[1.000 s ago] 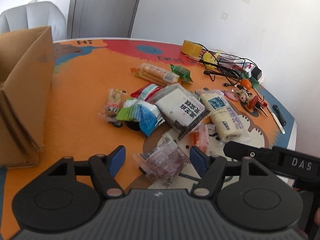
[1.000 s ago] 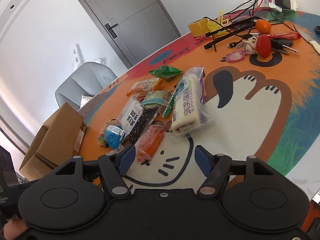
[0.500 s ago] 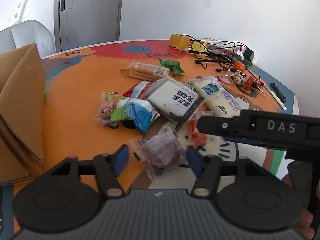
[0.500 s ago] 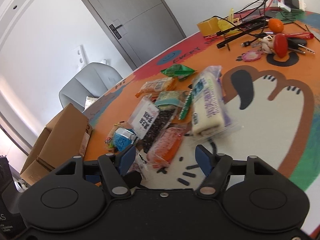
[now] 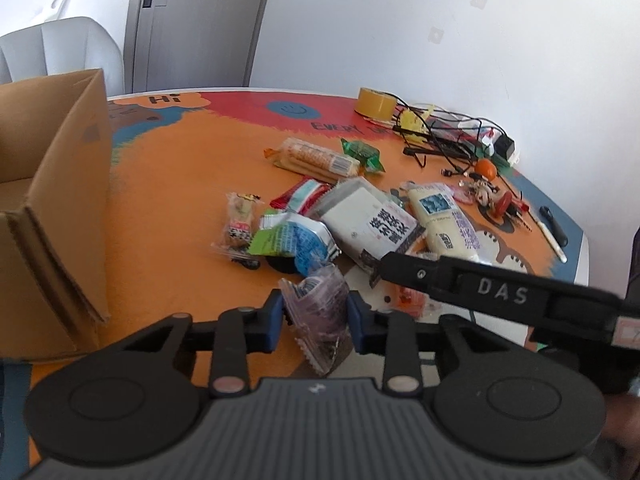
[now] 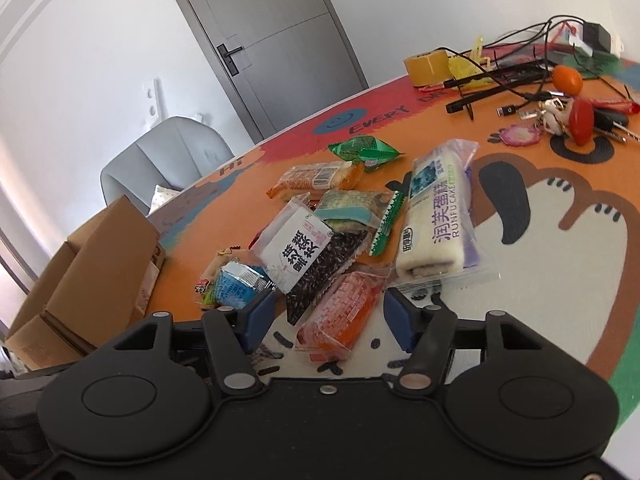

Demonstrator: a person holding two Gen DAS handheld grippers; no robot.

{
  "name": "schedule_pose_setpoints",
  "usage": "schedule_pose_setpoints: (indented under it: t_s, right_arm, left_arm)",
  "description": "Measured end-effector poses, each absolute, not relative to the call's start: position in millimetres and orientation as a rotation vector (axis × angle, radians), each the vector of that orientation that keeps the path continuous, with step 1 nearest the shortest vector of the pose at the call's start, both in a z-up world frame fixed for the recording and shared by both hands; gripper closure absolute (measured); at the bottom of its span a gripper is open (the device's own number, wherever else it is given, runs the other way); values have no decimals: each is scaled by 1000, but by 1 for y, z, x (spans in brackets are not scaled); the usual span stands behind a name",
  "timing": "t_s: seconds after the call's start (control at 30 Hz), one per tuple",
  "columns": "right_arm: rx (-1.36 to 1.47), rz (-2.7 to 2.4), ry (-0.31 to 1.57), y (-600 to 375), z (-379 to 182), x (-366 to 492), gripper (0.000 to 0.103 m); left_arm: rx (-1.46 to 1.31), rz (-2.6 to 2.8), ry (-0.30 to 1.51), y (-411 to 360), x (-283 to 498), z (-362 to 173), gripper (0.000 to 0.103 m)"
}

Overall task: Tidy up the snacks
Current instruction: 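Grasp the pink pastry packet with the right tool while the left tool grasps another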

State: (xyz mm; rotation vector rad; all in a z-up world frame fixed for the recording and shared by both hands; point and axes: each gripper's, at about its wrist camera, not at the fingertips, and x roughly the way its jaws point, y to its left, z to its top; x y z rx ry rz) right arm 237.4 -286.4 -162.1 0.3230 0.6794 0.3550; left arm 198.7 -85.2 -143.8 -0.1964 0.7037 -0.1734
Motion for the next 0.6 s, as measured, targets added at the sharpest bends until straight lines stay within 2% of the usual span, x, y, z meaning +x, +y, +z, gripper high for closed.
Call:
schedule_pose_setpoints:
  t_s: [0.07,0.17,0.27,0.6]
  right_arm:
    - [321,350,676,-285,-162,239,42]
    - [287,326,672,-282,-162,237,52]
    - [256,297,687,-281,-160,236,73]
    - [306,390,703,-280,-149,220,82]
  left_arm:
    - [-198,-166,696,-82,197,-142,74]
    - [-195,-153,680,-78,195,-136,78]
    - [-195,-141,671,-75,194,-131,80]
    - [-205,-124,635,-69,184,-119,84]
